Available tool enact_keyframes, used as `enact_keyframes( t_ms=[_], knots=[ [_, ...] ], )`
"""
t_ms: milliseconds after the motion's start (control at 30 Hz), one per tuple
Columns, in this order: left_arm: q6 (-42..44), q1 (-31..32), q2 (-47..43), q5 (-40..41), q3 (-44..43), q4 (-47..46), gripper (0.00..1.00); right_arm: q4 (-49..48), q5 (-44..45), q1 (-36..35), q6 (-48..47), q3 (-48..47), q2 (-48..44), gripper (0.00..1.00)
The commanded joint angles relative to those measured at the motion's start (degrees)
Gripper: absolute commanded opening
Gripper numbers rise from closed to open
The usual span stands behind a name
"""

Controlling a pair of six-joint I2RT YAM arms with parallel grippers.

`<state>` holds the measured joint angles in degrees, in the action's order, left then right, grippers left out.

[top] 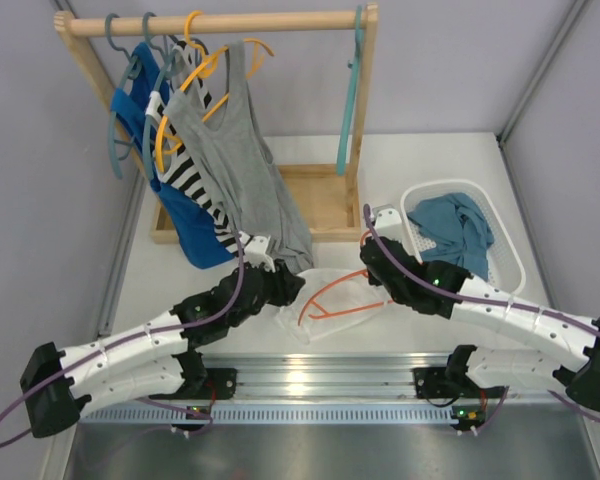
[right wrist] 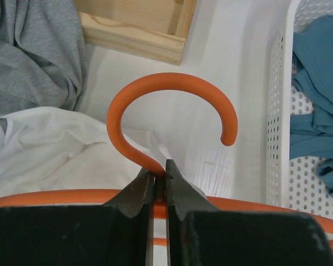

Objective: Place the tank top on the hanger

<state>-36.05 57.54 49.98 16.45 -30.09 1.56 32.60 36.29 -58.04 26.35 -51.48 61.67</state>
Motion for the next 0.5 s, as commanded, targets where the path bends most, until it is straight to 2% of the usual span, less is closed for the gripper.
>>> enact_keyframes(
  t_ms=[0,167,233,467],
  knots=[
    [-5.42,0.21,-1.90,7.81,-2.70,13.91,0.40,-0.52,2.12,-0.76,0.90,-3.45,-0.06,0.00],
    [-10.26,0.21,-1.90,5.62,-2.61,25.22,0.36,0.01,2.47,-0.76,0.90,-3.62,-0.50,0.00],
    [-12.19,0.21,-1.90,4.56,-1.38,26.64,0.35,0.01,2.56,-0.67,0.99,-3.54,-0.76,0.00],
    [-10.89,0.29,-5.15,-1.33,3.89,20.59,0.44,0.45,2.82,-0.76,1.07,-3.45,-1.38,0.00]
  ],
)
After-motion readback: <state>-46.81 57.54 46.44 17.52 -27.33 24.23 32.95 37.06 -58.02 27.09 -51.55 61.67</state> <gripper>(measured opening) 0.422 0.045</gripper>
